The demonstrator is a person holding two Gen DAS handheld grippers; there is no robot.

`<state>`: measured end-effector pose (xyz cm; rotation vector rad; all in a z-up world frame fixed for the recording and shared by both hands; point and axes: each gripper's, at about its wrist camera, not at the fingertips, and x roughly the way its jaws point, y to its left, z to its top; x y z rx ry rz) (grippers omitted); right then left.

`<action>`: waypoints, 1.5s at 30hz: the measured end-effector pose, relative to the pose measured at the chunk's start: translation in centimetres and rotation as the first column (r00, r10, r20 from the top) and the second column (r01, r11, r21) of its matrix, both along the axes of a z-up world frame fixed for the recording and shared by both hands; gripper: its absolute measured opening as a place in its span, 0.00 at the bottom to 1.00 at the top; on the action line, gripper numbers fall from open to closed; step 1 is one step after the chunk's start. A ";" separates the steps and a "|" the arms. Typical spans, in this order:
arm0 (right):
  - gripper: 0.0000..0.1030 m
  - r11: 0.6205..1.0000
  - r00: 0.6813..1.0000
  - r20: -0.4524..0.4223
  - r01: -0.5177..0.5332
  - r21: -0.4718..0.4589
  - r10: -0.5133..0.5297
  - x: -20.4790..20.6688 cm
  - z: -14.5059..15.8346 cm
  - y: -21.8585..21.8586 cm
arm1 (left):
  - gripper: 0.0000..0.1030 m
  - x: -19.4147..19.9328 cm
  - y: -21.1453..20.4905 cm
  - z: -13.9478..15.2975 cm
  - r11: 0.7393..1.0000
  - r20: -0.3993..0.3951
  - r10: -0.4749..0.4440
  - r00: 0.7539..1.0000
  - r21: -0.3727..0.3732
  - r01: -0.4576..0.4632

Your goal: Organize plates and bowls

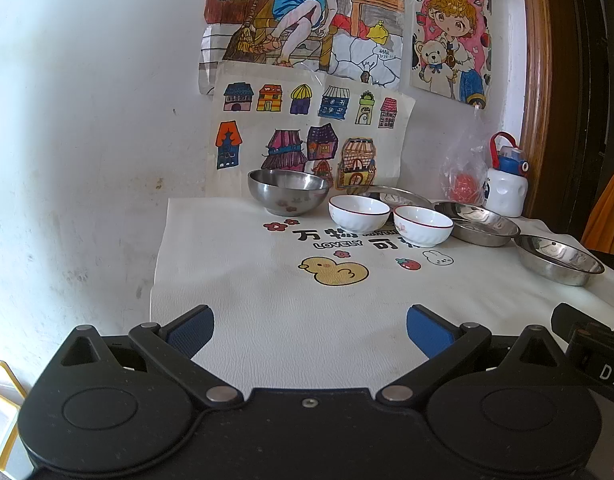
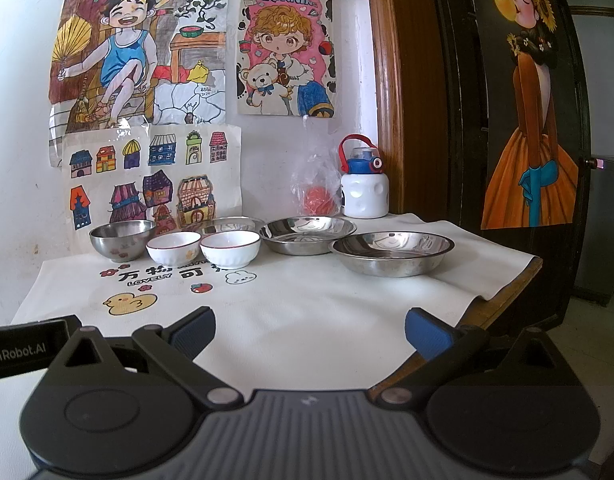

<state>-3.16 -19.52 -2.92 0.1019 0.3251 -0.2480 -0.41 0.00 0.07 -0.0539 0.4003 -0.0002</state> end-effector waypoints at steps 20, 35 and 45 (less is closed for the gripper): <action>1.00 1.000 1.000 0.010 0.005 0.021 -0.005 0.0 -0.1 -0.8 | 0.99 -0.3 -1.4 0.1 0.999 0.001 -0.034 0.999 -0.001 0.034; 1.00 0.995 0.995 0.026 0.095 -0.026 -0.094 3.3 -1.0 -10.2 | 0.99 6.8 -6.4 2.6 0.970 -0.073 -0.239 0.968 -0.070 0.235; 1.00 0.994 0.994 0.004 0.106 0.010 -0.106 7.7 -0.9 -15.7 | 0.99 13.2 -10.1 2.2 0.927 -0.206 -0.350 0.914 -0.216 0.307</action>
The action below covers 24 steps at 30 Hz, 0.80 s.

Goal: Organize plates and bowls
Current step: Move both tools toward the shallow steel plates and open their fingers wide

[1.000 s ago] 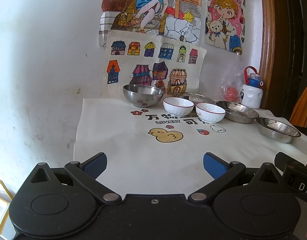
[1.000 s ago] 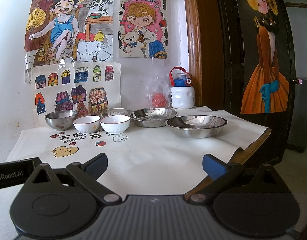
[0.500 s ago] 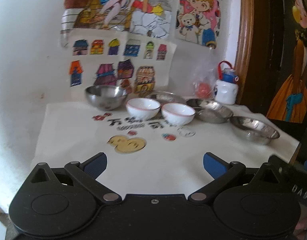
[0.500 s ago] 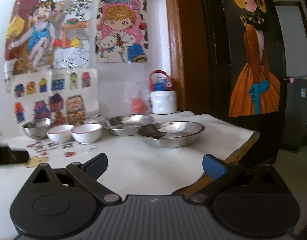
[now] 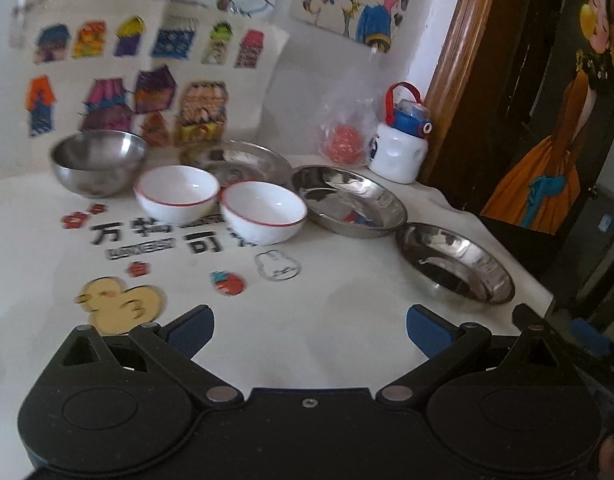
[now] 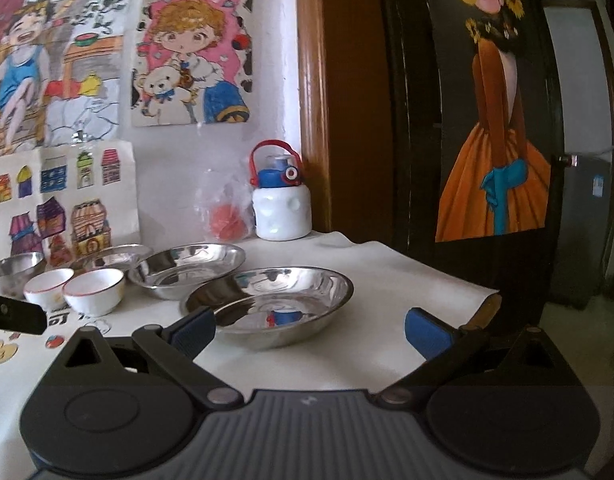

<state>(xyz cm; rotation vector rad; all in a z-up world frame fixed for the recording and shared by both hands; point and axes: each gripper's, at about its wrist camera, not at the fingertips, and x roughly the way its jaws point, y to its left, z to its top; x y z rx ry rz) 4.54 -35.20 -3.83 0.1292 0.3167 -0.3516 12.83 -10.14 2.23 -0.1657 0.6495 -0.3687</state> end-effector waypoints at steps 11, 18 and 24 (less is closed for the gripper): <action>1.00 0.989 0.999 -0.040 0.001 0.146 0.004 4.1 -1.8 -5.3 | 0.99 6.4 -6.0 -0.8 0.994 -0.032 -0.099 0.995 -0.046 0.097; 1.00 0.983 0.999 -0.041 -0.010 0.185 0.018 5.8 -2.7 -7.0 | 0.99 8.9 -9.0 -2.0 0.985 -0.041 -0.174 0.984 -0.024 0.173; 0.99 0.980 0.999 -0.018 -0.028 0.198 0.033 7.1 -3.0 -7.3 | 0.96 11.0 -10.4 -2.8 0.981 -0.051 -0.192 0.980 -0.009 0.192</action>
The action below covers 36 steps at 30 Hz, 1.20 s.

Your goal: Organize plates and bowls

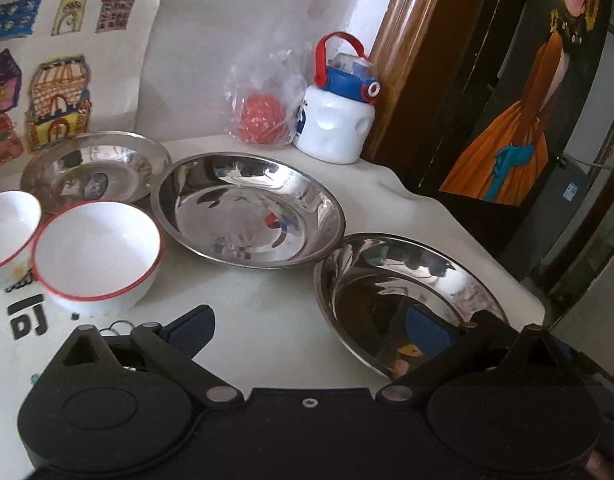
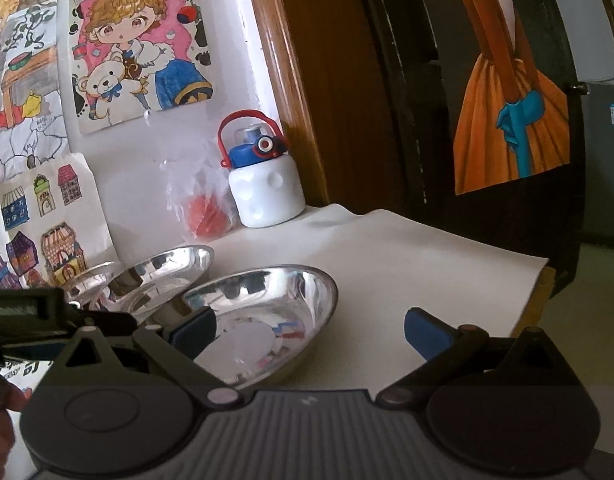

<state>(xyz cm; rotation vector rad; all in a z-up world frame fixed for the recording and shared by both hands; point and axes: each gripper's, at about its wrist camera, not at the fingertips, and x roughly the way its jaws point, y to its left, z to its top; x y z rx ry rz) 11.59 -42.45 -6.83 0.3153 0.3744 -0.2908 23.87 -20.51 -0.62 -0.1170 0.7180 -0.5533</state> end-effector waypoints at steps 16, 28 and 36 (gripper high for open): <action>0.54 1.000 0.999 -0.033 -0.017 0.026 0.017 1.2 -0.4 0.2 | 0.50 1.5 -0.8 -1.3 0.998 -0.055 -0.043 0.998 -0.050 0.040; 0.32 1.000 0.999 -0.049 0.018 -0.009 -0.019 0.9 -0.2 1.0 | 0.20 1.3 -1.2 -1.4 0.995 -0.070 -0.074 0.995 -0.069 0.070; 0.32 0.998 0.997 -0.058 0.050 -0.039 -0.053 -1.1 0.7 1.6 | 0.20 -0.4 -1.2 -0.7 0.991 -0.058 -0.105 0.993 -0.085 0.100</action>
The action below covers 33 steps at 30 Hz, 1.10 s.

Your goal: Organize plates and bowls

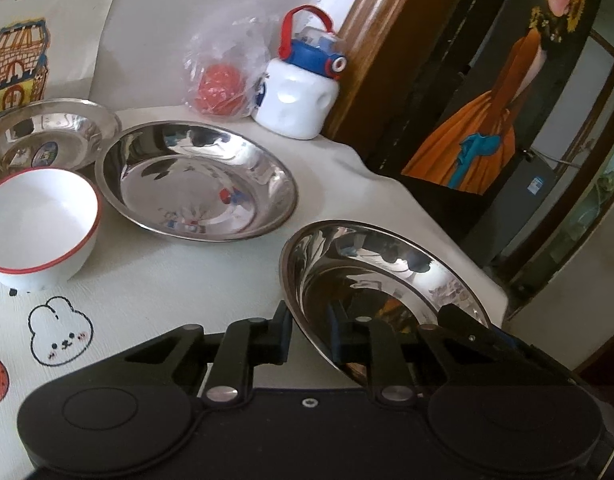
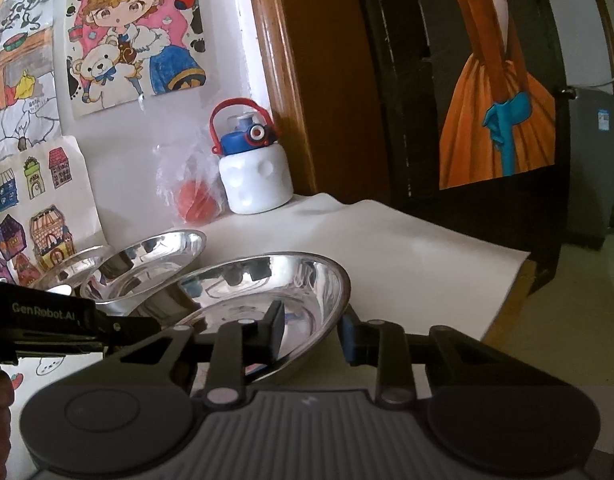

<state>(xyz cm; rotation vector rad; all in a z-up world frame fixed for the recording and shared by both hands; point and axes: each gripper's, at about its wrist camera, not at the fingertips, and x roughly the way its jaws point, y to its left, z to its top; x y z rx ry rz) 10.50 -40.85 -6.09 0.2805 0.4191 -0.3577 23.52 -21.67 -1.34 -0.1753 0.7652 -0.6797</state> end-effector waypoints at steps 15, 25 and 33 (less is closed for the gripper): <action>0.33 0.987 0.992 0.044 -0.112 -0.115 0.118 4.9 4.7 3.6 | 0.20 1.0 3.4 4.1 0.996 0.140 0.091 0.986 -0.006 -0.091; 0.36 0.967 0.975 -0.020 -0.223 -0.122 0.222 13.2 4.2 7.1 | 0.20 6.8 5.7 3.3 0.974 0.168 0.202 0.965 0.064 -0.215; 0.38 0.958 0.969 -0.095 -0.242 -0.156 0.229 15.9 2.7 8.4 | 0.20 9.8 5.9 1.6 0.963 0.125 0.216 0.968 0.137 -0.233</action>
